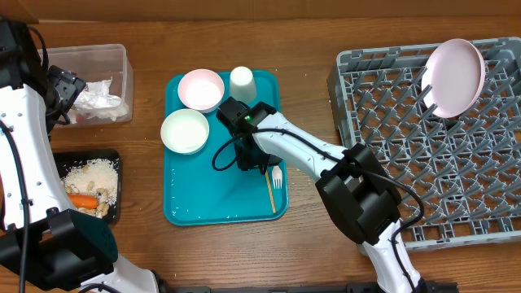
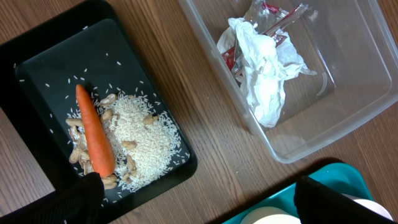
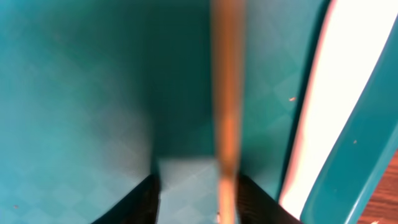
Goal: Sort waste into correct bins and load items into the dishwasher rack
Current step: 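Carry the chopstick with the right gripper and drop it in the rack, then move the right gripper back over the white fork on the tray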
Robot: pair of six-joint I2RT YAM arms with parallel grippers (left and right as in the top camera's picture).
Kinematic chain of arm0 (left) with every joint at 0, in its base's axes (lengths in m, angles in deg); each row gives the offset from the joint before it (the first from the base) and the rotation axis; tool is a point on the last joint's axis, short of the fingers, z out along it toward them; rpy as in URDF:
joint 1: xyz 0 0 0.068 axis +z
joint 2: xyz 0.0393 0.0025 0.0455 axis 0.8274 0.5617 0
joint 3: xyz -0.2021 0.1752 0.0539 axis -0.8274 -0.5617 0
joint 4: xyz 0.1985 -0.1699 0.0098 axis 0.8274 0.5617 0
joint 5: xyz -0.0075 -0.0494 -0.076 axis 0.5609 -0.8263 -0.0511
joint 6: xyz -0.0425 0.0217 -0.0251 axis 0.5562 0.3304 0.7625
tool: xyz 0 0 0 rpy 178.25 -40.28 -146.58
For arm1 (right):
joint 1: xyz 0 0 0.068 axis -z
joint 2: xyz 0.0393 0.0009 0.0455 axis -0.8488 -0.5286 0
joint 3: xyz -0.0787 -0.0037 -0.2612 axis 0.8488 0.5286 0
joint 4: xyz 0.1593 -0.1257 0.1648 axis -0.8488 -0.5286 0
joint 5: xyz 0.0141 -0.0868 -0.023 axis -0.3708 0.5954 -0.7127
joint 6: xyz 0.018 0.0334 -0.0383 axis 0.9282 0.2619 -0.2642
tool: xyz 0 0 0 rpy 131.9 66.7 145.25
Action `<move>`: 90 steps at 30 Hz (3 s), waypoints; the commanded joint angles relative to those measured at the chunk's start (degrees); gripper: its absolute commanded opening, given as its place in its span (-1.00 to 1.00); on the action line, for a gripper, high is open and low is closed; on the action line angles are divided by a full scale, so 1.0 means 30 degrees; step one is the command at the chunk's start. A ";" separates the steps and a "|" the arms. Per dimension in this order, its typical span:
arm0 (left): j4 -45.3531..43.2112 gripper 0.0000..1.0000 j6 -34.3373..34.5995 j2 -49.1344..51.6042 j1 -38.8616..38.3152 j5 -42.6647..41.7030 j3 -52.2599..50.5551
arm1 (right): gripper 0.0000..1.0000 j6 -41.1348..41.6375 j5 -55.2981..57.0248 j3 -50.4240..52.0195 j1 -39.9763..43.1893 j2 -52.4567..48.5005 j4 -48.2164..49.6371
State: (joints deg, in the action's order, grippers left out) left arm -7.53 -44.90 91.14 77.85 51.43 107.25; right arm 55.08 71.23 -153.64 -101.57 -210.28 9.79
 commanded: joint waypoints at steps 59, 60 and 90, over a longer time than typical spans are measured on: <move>0.0000 1.00 -0.0219 -0.0051 0.0029 0.0270 0.0102 | -0.86 -1.0754 -0.2528 -0.5515 1.3624 0.3206 -0.4685; 0.0000 1.00 -0.0219 -0.0051 0.0029 0.0270 0.0102 | -0.83 -1.0754 -0.2674 -0.5464 1.3624 0.3155 -0.4685; 0.0000 0.99 -0.0226 -0.0051 0.0029 0.0270 0.0102 | 0.39 -0.8765 -0.7555 -0.5501 0.8604 0.3883 -0.5843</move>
State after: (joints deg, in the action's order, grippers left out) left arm -7.53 -44.90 91.14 77.85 51.43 107.25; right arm 25.16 50.23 -170.06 -70.73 -201.23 -8.20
